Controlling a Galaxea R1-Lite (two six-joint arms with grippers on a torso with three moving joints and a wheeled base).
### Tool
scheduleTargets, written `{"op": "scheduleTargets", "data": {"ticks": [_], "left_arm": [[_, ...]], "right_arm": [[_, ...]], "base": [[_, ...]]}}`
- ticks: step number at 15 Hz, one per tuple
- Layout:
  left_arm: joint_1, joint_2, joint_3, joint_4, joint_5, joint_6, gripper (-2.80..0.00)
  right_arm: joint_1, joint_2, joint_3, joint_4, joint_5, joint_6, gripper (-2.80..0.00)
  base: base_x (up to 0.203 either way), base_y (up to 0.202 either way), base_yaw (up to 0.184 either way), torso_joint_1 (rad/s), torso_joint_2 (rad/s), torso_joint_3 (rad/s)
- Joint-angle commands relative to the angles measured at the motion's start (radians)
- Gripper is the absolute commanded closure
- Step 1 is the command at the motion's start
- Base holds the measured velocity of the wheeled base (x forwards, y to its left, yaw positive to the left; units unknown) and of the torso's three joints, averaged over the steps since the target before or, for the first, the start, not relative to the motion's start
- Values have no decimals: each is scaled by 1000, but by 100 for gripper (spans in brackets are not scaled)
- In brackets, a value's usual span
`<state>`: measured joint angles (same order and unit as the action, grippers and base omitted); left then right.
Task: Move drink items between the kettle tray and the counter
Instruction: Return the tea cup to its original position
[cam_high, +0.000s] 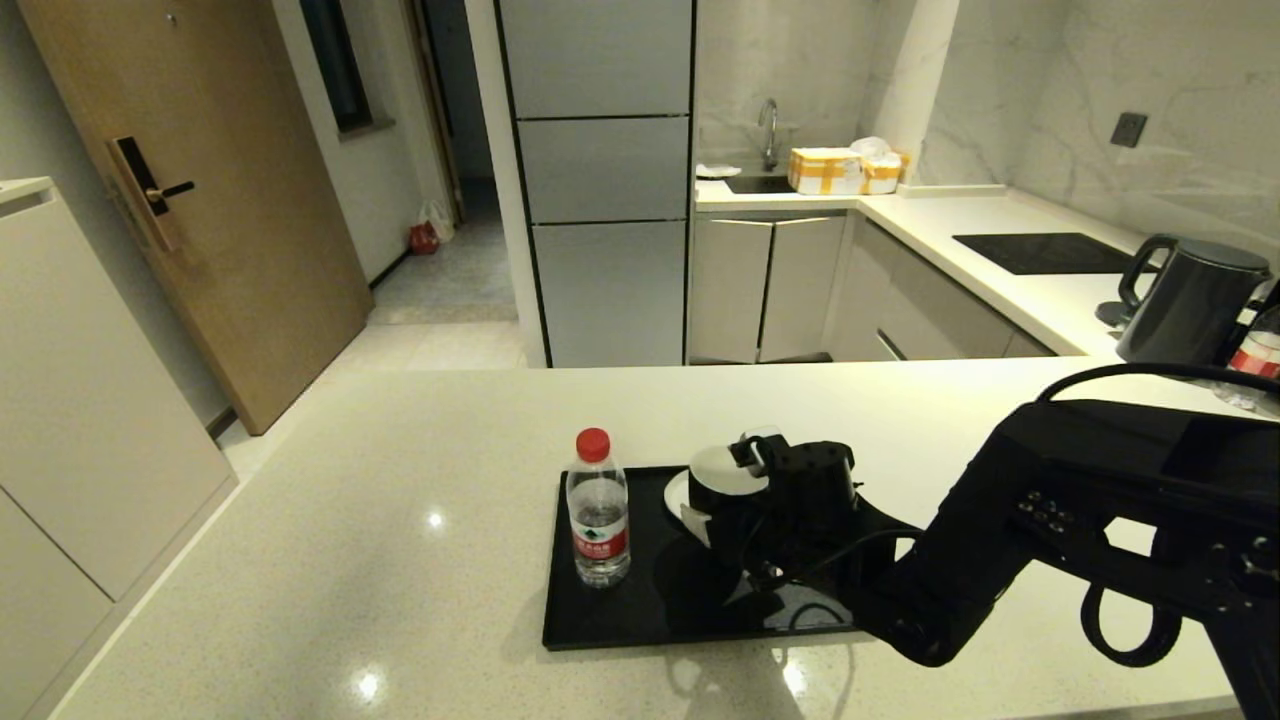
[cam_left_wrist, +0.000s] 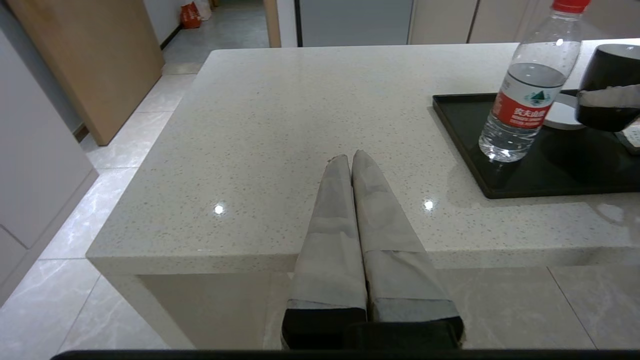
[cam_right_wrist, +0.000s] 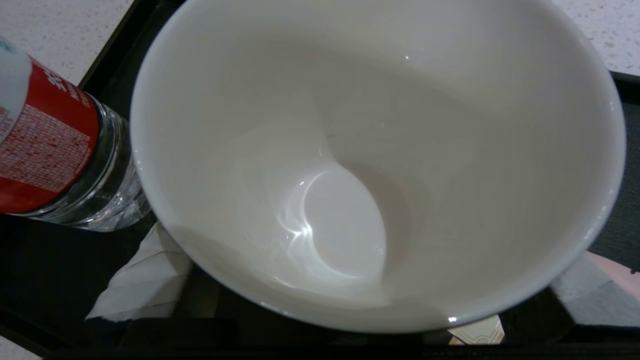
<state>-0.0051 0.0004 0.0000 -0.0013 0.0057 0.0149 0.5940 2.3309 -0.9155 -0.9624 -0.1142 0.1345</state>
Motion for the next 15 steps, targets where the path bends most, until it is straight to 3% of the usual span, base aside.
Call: {"op": "scheduleTargets", "data": {"ticks": [1, 15], "left_arm": [[1, -2, 2, 0, 0, -1, 0], [1, -2, 2, 0, 0, 0, 0]], "right_arm": [[9, 6, -6, -6, -1, 1, 0], [3, 93, -172, 70, -30, -4, 0]], "base": [[0, 0, 0, 0, 0, 0], [0, 0, 0, 0, 0, 0]]}}
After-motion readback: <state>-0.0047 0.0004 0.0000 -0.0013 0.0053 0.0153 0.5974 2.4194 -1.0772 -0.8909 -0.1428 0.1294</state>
